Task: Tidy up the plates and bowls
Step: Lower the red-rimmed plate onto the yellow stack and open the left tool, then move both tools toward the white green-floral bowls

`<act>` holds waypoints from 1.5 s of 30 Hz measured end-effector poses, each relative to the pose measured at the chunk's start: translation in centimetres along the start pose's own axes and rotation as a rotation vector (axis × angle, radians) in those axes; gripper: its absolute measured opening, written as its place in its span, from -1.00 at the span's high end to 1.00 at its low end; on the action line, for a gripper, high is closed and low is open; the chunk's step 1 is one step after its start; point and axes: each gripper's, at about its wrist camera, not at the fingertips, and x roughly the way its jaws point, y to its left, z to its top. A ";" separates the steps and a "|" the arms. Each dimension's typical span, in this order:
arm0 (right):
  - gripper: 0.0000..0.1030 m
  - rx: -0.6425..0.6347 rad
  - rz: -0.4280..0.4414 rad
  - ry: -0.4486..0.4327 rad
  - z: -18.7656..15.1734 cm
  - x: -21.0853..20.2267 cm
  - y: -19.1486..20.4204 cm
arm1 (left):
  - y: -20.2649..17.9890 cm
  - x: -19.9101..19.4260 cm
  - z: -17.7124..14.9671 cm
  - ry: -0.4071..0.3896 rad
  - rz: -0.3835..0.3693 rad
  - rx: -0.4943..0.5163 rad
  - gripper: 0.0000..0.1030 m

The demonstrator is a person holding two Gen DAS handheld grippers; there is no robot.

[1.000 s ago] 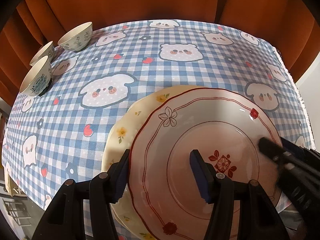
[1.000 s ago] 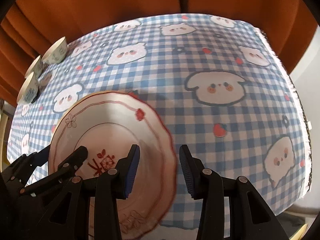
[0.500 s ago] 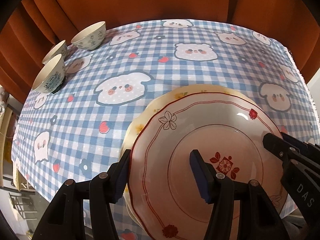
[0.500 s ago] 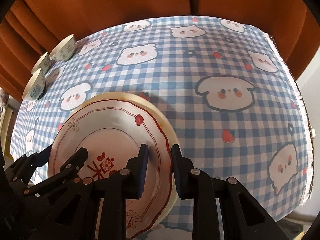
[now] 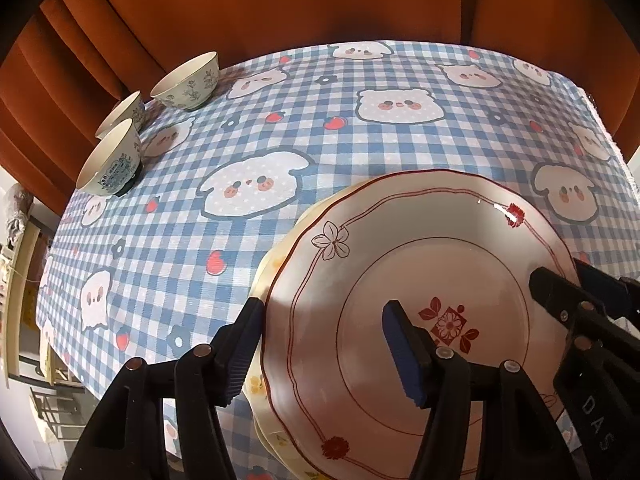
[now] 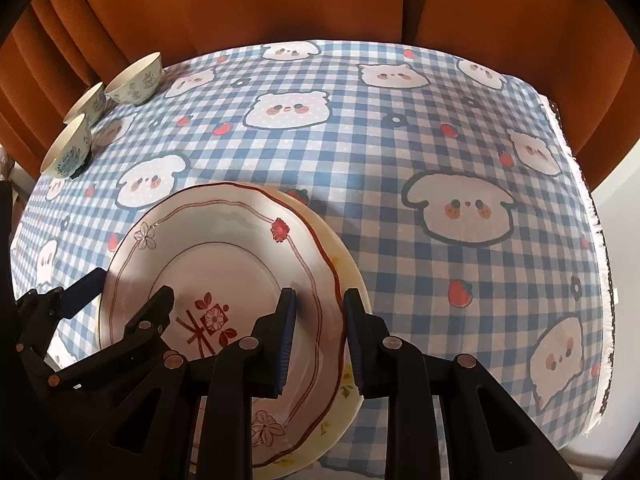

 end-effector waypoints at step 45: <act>-0.22 0.134 -0.114 -0.080 3.5 -1.6 22.3 | 26.6 1.7 2.6 -0.098 -0.257 -0.002 -0.67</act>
